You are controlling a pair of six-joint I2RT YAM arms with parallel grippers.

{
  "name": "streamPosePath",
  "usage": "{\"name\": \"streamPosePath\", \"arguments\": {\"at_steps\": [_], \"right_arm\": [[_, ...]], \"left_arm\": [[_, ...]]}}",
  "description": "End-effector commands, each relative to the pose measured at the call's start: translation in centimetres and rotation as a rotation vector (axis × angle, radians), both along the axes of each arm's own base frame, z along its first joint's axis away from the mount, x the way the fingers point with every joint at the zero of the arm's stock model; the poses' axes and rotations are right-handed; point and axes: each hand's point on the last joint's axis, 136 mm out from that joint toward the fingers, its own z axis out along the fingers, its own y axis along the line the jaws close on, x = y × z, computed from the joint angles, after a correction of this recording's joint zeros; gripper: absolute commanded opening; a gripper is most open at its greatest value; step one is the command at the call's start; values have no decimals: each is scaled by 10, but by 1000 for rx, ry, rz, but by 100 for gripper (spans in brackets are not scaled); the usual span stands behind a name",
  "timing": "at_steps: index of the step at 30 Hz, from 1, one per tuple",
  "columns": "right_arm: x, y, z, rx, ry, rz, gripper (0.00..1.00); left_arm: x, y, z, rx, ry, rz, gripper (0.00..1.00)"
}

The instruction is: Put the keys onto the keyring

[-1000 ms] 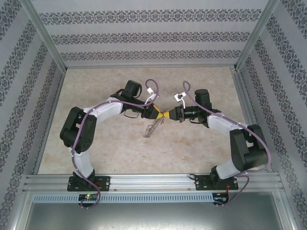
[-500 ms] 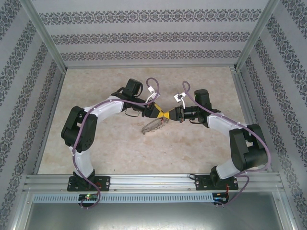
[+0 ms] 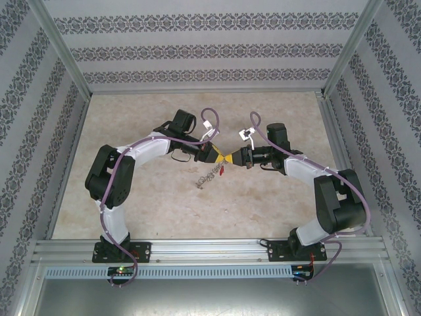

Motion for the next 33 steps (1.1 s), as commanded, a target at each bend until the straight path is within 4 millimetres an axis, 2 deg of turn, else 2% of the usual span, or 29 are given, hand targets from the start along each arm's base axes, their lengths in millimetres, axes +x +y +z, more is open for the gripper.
{"name": "streamPosePath", "arguments": {"at_steps": [1,10,13,17,20,21,24,28,33], "right_arm": [[6,1,11,17,-58,18,0],[6,1,14,19,-64,17,0],[7,1,13,16,-62,15,0],[7,1,12,14,-63,13,0],[8,-1,15,11,-69,0,0],[8,-2,18,8,-78,-13,13],[7,-11,27,8,-99,-56,34],[-1,-23,34,-3,-112,-125,38],[-9,-32,23,-36,-81,-216,38]], "left_arm": [[-10,-8,12,-43,-11,-61,14],[-14,-15,7,-31,4,-77,20],[-13,-16,10,-38,0,-78,15],[-12,-17,11,-40,4,-81,0],[-12,-16,10,-34,1,-77,0],[-12,-16,10,-33,-4,-71,0],[-9,-16,11,-29,-27,-43,0],[-3,-15,17,-36,-71,6,0],[1,-15,25,-53,-105,51,0]]}}
